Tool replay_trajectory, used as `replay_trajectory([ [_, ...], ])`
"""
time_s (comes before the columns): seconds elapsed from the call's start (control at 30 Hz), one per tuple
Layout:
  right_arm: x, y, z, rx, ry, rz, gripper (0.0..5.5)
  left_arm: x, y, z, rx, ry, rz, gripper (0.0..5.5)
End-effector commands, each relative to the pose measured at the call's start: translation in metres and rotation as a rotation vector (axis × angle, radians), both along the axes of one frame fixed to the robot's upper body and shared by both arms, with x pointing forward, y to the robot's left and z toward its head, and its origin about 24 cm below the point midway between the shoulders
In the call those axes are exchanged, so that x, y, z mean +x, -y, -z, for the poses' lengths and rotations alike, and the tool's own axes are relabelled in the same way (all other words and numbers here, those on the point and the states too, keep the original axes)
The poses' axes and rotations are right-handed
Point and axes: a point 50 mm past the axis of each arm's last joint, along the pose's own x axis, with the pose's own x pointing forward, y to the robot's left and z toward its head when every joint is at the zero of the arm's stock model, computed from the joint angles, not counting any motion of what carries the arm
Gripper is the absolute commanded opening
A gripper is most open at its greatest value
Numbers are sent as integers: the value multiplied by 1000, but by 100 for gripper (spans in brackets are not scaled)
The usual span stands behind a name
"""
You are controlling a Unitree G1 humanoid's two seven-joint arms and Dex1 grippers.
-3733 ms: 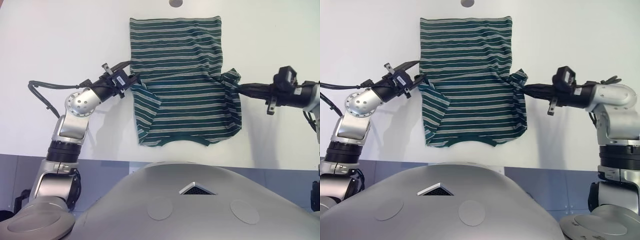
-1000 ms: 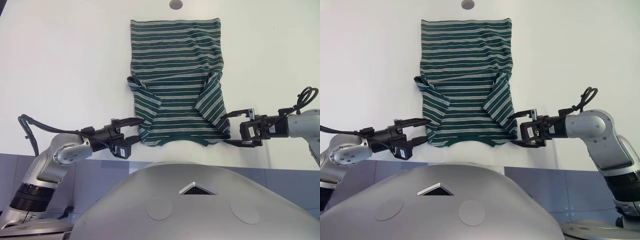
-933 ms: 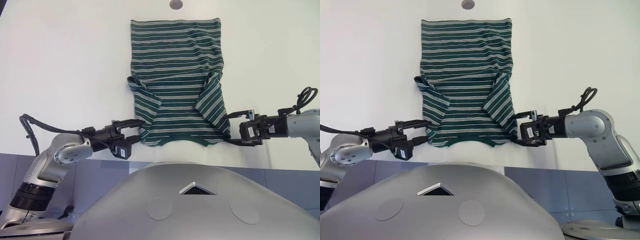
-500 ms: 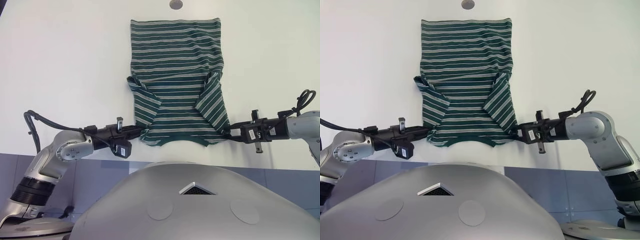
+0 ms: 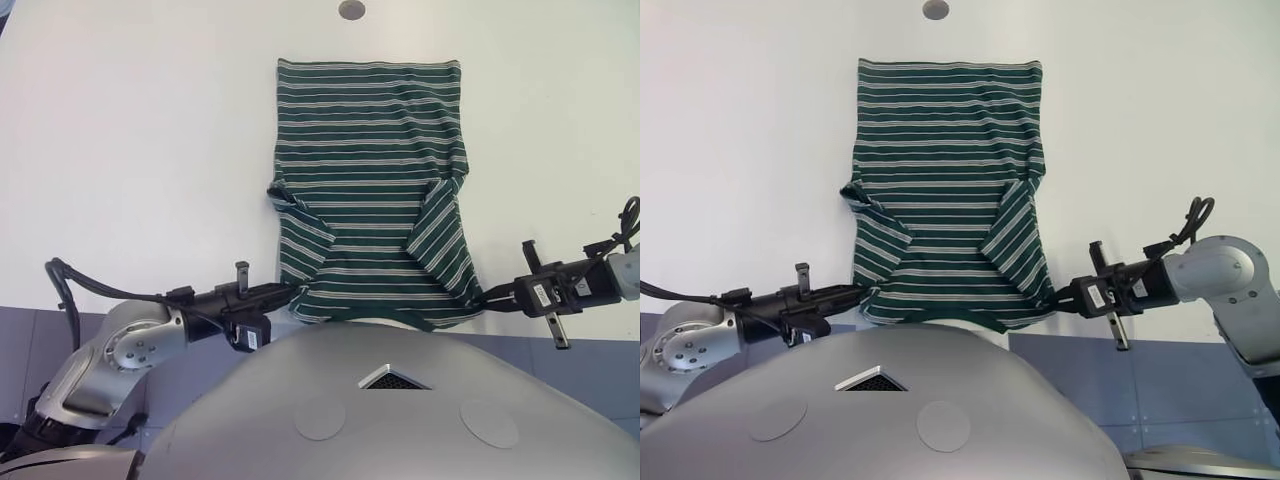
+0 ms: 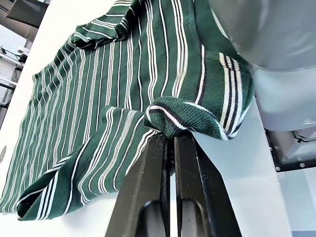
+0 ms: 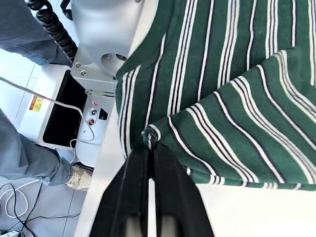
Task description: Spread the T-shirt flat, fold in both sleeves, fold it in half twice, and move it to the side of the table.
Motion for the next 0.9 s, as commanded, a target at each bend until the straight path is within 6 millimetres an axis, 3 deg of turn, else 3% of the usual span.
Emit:
replay_trajectory([
  [0.03,7,-5,-7,25,25,17,5,2,-4,-12,-31,-52,-33,0],
  [0.2,15,-19,-8,115,57,104,5,26,-21,-26,-103,-93,-132,0],
  [0.37,37,-25,-18,193,126,168,5,60,-36,-38,-172,-97,-185,0],
  [0.63,94,-22,-22,220,368,291,5,130,-47,-52,-235,35,-252,0],
  [0.9,169,-24,-14,159,655,441,5,223,-28,-49,-309,223,-331,0],
])
